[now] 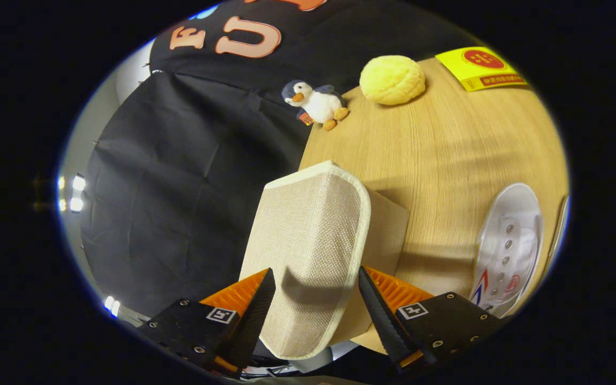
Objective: Open the storage box then place both shoes into the box .Put the left shoe in first, then the right shoe, with the right side of both shoes facing outward in a uniform manner.
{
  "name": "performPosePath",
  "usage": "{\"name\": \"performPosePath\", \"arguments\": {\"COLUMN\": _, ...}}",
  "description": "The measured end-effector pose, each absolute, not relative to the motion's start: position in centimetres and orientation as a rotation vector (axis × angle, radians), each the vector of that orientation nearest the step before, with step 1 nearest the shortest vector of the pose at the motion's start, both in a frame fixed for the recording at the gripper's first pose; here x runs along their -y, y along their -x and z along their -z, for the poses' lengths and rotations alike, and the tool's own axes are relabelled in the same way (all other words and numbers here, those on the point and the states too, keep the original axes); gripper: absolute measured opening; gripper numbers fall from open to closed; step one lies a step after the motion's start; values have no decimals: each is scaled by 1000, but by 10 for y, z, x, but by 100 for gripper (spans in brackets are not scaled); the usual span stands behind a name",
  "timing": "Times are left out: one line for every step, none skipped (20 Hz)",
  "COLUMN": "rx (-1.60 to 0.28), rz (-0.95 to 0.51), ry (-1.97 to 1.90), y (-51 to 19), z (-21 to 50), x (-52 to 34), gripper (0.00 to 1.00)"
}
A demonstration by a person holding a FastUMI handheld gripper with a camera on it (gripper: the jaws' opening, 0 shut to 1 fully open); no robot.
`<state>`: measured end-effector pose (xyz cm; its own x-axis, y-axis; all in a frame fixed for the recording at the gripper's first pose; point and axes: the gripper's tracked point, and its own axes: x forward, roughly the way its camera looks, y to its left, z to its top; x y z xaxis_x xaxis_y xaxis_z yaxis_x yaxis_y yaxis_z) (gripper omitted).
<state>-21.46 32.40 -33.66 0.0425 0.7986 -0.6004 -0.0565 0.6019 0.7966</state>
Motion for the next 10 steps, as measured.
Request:
{"name": "performPosePath", "arguments": {"rx": -1397, "rz": -734, "ry": -733, "y": 215, "z": 335, "x": -328, "gripper": 94}}
{"name": "performPosePath", "arguments": {"rx": -1402, "rz": -739, "ry": -769, "y": 213, "z": 331, "x": -332, "gripper": 93}}
{"name": "performPosePath", "arguments": {"rx": -1398, "rz": -747, "ry": -782, "y": 211, "z": 327, "x": -332, "gripper": 93}}
{"name": "performPosePath", "arguments": {"rx": -1395, "rz": -766, "ry": -796, "y": 209, "z": 320, "x": -333, "gripper": 91}}
{"name": "performPosePath", "arguments": {"rx": -1392, "rz": -782, "ry": -815, "y": 210, "z": 308, "x": -331, "gripper": 89}}
{"name": "performPosePath", "arguments": {"rx": -1386, "rz": -798, "ry": -849, "y": 208, "z": 295, "x": -330, "gripper": 84}}
{"name": "performPosePath", "arguments": {"rx": -1367, "rz": -814, "ry": -896, "y": 204, "z": 279, "x": -331, "gripper": 80}}
{"name": "performPosePath", "arguments": {"rx": -1347, "rz": -831, "ry": -930, "y": 199, "z": 264, "x": -332, "gripper": 75}}
{"name": "performPosePath", "arguments": {"rx": -1316, "rz": -828, "ry": -950, "y": 191, "z": 254, "x": -335, "gripper": 69}}
{"name": "performPosePath", "arguments": {"rx": -1284, "rz": -811, "ry": -952, "y": 183, "z": 243, "x": -332, "gripper": 54}}
